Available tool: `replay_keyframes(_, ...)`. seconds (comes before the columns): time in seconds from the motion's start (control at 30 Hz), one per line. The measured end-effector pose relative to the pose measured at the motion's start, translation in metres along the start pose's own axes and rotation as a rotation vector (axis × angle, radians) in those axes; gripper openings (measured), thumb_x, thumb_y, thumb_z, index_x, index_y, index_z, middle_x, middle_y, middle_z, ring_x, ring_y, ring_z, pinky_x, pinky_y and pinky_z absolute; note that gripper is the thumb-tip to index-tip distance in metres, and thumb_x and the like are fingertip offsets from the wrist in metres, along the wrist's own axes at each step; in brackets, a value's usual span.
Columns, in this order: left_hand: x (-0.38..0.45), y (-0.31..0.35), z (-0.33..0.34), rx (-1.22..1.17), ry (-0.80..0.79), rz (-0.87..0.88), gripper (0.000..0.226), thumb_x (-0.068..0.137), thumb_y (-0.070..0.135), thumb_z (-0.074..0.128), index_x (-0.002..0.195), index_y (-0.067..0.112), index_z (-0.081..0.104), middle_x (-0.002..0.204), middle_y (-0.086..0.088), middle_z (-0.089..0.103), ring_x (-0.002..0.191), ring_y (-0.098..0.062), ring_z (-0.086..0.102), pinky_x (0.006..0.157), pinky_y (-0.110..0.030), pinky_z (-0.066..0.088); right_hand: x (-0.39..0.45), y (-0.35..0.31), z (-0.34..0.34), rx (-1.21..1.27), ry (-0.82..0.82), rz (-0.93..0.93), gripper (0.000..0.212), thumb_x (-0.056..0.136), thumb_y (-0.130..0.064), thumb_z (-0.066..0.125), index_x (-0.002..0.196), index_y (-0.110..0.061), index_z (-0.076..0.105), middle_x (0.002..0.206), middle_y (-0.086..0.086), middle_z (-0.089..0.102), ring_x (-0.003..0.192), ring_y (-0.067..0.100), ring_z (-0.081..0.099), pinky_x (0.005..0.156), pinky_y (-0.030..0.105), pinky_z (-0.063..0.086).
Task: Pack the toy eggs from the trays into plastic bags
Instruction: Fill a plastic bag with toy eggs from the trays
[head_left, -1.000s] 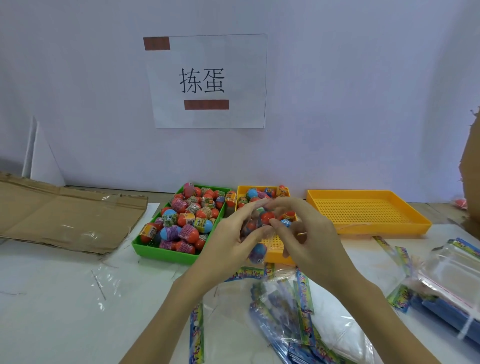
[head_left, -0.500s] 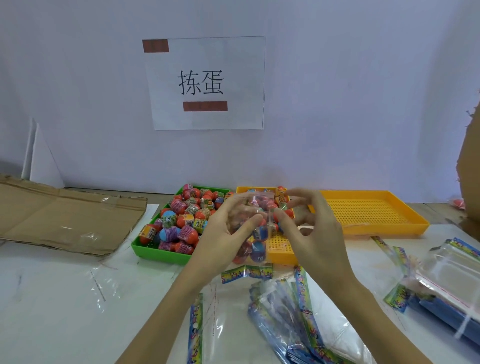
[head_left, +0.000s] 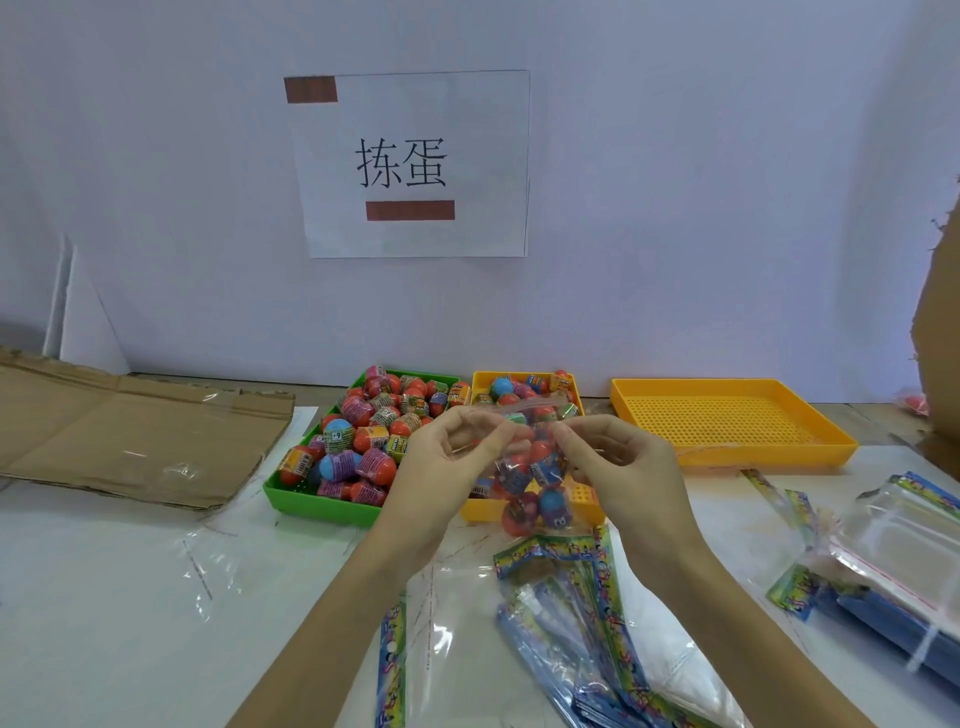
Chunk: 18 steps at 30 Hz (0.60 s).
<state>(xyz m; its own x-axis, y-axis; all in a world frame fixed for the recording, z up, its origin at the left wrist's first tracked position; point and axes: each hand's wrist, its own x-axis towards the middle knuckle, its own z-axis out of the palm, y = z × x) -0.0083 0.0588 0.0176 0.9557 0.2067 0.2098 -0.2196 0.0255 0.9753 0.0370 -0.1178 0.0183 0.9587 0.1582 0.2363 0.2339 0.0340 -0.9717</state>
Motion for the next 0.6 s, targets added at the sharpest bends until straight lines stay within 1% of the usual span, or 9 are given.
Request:
replay_keyframes(0.07, -0.0004, 0.0012, -0.0004, -0.041, 0.002, -0.016, 0.034, 0.094, 0.027, 0.074, 0.118, 0.004, 0.066, 0.108, -0.005, 0.08, 0.103, -0.017, 0.077, 0.082, -0.02, 0.059, -0.0004, 0.0002, 0.0005, 0.021, 0.013, 0.024, 0.004, 0.091, -0.027, 0.077, 0.089, -0.025, 0.081, 0.087, -0.005, 0.078, 0.085, 0.008, 0.072, 0.071, 0.022, 0.06)
replay_keyframes(0.13, 0.0003, 0.001, -0.0012, -0.067, -0.002, -0.048, 0.04, 0.089, 0.03, 0.077, 0.121, 0.007, 0.067, 0.109, -0.006, 0.08, 0.106, -0.019, 0.076, 0.087, -0.026, 0.061, -0.0002, 0.0004, 0.0003, 0.063, 0.032, 0.048, 0.005, 0.09, -0.027, 0.078, 0.088, -0.024, 0.08, 0.087, -0.004, 0.077, 0.083, 0.008, 0.072, 0.07, 0.022, 0.059)
replay_keyframes(0.2, 0.0009, 0.0003, -0.0026, -0.067, 0.002, -0.077, 0.037, 0.09, 0.03, 0.075, 0.12, 0.007, 0.069, 0.11, -0.006, 0.08, 0.108, -0.018, 0.075, 0.09, -0.029, 0.06, 0.0012, 0.0002, -0.0003, 0.082, 0.044, 0.068, 0.006, 0.089, -0.028, 0.078, 0.09, -0.023, 0.08, 0.089, -0.003, 0.077, 0.087, 0.011, 0.072, 0.074, 0.026, 0.06)
replay_keyframes(0.23, 0.001, 0.0004, -0.0033, -0.081, 0.008, -0.088, 0.035, 0.092, 0.028, 0.074, 0.119, 0.007, 0.071, 0.11, -0.006, 0.08, 0.109, -0.018, 0.075, 0.089, -0.028, 0.06, 0.0019, 0.0005, -0.0003, 0.085, 0.045, 0.08, 0.007, 0.089, -0.029, 0.078, 0.09, -0.023, 0.08, 0.089, -0.003, 0.078, 0.088, 0.012, 0.073, 0.076, 0.029, 0.061)
replay_keyframes(0.3, 0.0012, 0.0006, -0.0042, -0.175, 0.033, -0.116, 0.033, 0.091, 0.025, 0.073, 0.118, 0.005, 0.073, 0.109, -0.009, 0.08, 0.107, -0.018, 0.076, 0.081, -0.022, 0.06, 0.0027, 0.0009, -0.0003, 0.112, 0.051, 0.108, 0.007, 0.091, -0.029, 0.076, 0.091, -0.022, 0.079, 0.089, -0.002, 0.078, 0.088, 0.014, 0.072, 0.078, 0.031, 0.061)
replay_keyframes(0.33, 0.0013, 0.0007, -0.0049, -0.215, 0.046, -0.128, 0.033, 0.091, 0.024, 0.073, 0.117, 0.005, 0.074, 0.109, -0.01, 0.08, 0.106, -0.018, 0.076, 0.078, -0.02, 0.059, 0.0028, 0.0011, -0.0005, 0.13, 0.057, 0.122, 0.008, 0.092, -0.028, 0.075, 0.091, -0.021, 0.079, 0.089, -0.002, 0.078, 0.087, 0.013, 0.072, 0.076, 0.03, 0.06)
replay_keyframes(0.4, 0.0015, 0.0006, -0.0053, -0.205, 0.061, -0.119, 0.029, 0.094, 0.023, 0.07, 0.116, 0.005, 0.075, 0.108, -0.01, 0.08, 0.104, -0.017, 0.077, 0.076, -0.018, 0.059, 0.003, 0.0023, -0.0011, 0.129, 0.062, 0.133, 0.008, 0.093, -0.027, 0.074, 0.093, -0.021, 0.079, 0.089, -0.002, 0.077, 0.086, 0.011, 0.072, 0.072, 0.025, 0.058)
replay_keyframes(0.5, 0.0021, -0.0021, -0.0036, -0.098, 0.062, -0.06, 0.021, 0.103, 0.017, 0.061, 0.115, 0.005, 0.075, 0.105, -0.008, 0.081, 0.102, -0.018, 0.077, 0.08, -0.02, 0.06, 0.0028, 0.0033, -0.001, 0.07, 0.061, 0.119, 0.006, 0.093, -0.027, 0.075, 0.094, -0.022, 0.077, 0.087, -0.008, 0.076, 0.084, 0.005, 0.071, 0.065, 0.017, 0.055)
replay_keyframes(0.6, 0.0021, -0.0042, 0.0002, 0.019, 0.059, -0.015, 0.023, 0.108, 0.014, 0.054, 0.112, 0.007, 0.075, 0.101, -0.004, 0.081, 0.1, -0.016, 0.077, 0.083, -0.02, 0.059, 0.0029, 0.0034, 0.0, -0.007, 0.067, 0.065, 0.005, 0.095, -0.027, 0.073, 0.092, -0.024, 0.075, 0.082, -0.012, 0.074, 0.077, -0.001, 0.068, 0.062, 0.014, 0.053)
